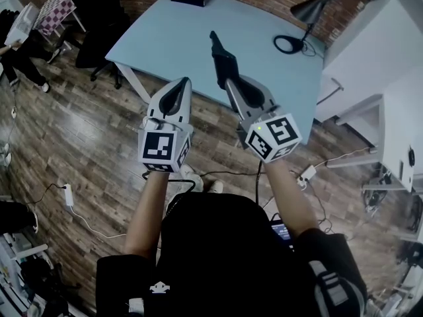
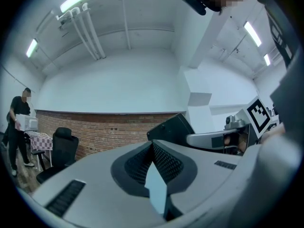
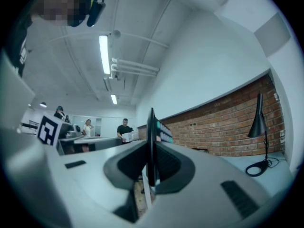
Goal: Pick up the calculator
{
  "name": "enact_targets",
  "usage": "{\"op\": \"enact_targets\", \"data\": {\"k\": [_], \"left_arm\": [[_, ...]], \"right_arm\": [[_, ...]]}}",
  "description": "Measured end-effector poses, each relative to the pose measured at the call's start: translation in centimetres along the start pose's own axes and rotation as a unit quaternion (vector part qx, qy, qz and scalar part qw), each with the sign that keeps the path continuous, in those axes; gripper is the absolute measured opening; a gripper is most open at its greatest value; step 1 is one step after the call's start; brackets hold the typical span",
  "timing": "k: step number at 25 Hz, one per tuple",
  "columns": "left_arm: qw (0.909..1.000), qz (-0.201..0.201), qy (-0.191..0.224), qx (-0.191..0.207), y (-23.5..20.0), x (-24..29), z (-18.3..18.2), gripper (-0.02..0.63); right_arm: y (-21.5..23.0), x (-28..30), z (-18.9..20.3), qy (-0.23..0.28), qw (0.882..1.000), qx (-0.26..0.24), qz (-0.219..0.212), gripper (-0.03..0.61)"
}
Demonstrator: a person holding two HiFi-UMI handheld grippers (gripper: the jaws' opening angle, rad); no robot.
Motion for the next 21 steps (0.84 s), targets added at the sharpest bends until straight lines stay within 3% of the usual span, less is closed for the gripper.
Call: {"op": "enact_targets", "data": {"k": [21], "left_arm": [[1.0000,0.007,0.002,0.000,3.0,-0.9,-0.5,0.008]], "right_arm": [[0.0,-3.0,-0.5,0.007,1.000,-0.003,-0.001,0.046]]}}
Point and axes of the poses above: the fingertips, and each gripper's own axes: x forward along the fingers, y to its right, z out of its underside, the point moved 7 cm from there along -x, backward along the fingers, and after that the axes turned 3 degrees about -x, right-handed, at the moved point
